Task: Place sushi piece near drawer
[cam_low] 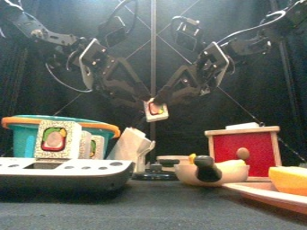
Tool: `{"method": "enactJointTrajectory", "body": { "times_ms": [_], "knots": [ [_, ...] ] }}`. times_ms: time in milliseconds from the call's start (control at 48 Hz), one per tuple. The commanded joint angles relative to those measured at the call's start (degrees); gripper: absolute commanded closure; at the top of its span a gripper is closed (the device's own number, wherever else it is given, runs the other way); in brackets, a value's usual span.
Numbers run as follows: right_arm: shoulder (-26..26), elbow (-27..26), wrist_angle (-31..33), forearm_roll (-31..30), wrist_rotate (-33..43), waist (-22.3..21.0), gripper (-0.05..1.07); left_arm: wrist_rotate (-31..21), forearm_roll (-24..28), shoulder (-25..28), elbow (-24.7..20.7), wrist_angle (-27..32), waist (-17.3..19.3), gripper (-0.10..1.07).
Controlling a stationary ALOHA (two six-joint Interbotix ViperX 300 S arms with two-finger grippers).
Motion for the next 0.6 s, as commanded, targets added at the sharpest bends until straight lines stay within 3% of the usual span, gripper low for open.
{"method": "enactJointTrajectory", "body": {
  "times_ms": [0,250,583],
  "knots": [
    [-3.3,-0.9,3.2,0.5,0.3,0.4,0.56,0.0,0.0,-0.4,-0.2,-0.9,0.0,0.01],
    [-13.2,2.0,13.6,9.4,1.5,2.5,0.56,0.0,0.0,-1.7,2.6,-2.9,0.1,0.01],
    [-31.7,15.0,12.7,23.4,6.1,2.3,0.56,-0.2,-0.4,-2.1,5.3,-6.3,-2.2,0.01]
  ]
}}
